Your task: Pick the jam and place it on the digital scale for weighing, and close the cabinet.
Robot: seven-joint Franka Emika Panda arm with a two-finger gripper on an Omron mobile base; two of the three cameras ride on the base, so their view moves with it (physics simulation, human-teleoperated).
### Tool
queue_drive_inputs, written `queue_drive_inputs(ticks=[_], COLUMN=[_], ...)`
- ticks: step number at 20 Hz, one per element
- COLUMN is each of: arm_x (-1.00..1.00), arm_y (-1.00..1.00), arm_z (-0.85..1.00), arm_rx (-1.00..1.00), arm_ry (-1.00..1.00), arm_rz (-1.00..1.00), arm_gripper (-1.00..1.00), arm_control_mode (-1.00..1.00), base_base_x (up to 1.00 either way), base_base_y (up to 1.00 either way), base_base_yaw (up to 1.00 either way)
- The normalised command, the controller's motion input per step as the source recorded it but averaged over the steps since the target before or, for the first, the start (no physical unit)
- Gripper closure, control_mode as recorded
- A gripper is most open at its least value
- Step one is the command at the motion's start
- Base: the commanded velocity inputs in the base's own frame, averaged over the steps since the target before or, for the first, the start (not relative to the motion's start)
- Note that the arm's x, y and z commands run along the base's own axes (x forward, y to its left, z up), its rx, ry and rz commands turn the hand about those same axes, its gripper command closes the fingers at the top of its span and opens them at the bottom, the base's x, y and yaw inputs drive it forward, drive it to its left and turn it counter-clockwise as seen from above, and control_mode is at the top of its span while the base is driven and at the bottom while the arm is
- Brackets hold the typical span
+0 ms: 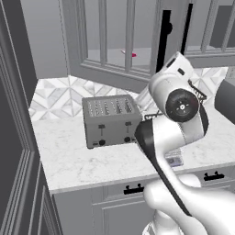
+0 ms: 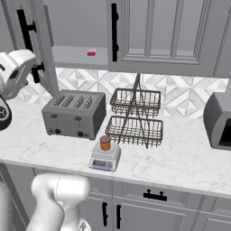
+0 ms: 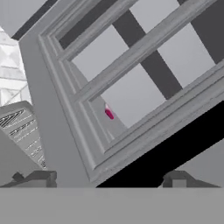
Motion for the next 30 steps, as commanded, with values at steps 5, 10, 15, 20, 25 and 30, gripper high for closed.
queue_drive_inputs(ticks=[5, 10, 15, 20, 25, 30], arm_x=[1.00, 1.00, 1.00, 1.00, 1.00, 1.00], arm_y=[-0.35, -0.01, 0.00, 0.01, 0.09, 0.14], arm_z=[0.00, -0.01, -0.11, -0.17, -0.25, -0.33], arm_rx=[0.15, 0.03, 0.00, 0.00, 0.00, 0.00], arm_ry=[0.04, 0.04, 0.00, 0.00, 0.00, 0.00], arm_rz=[0.00, 0.00, 0.00, 0.00, 0.00, 0.00], arm_gripper=[-1.00, -1.00, -1.00, -1.00, -1.00, -1.00], arm_control_mode=[-1.00, -1.00, -1.00, -1.00, -1.00, -1.00], base_base_x=[0.00, 0.00, 0.00, 0.00, 0.00, 0.00], base_base_y=[0.00, 0.00, 0.00, 0.00, 0.00, 0.00], base_base_yaw=[0.00, 0.00, 0.00, 0.00, 0.00, 0.00])
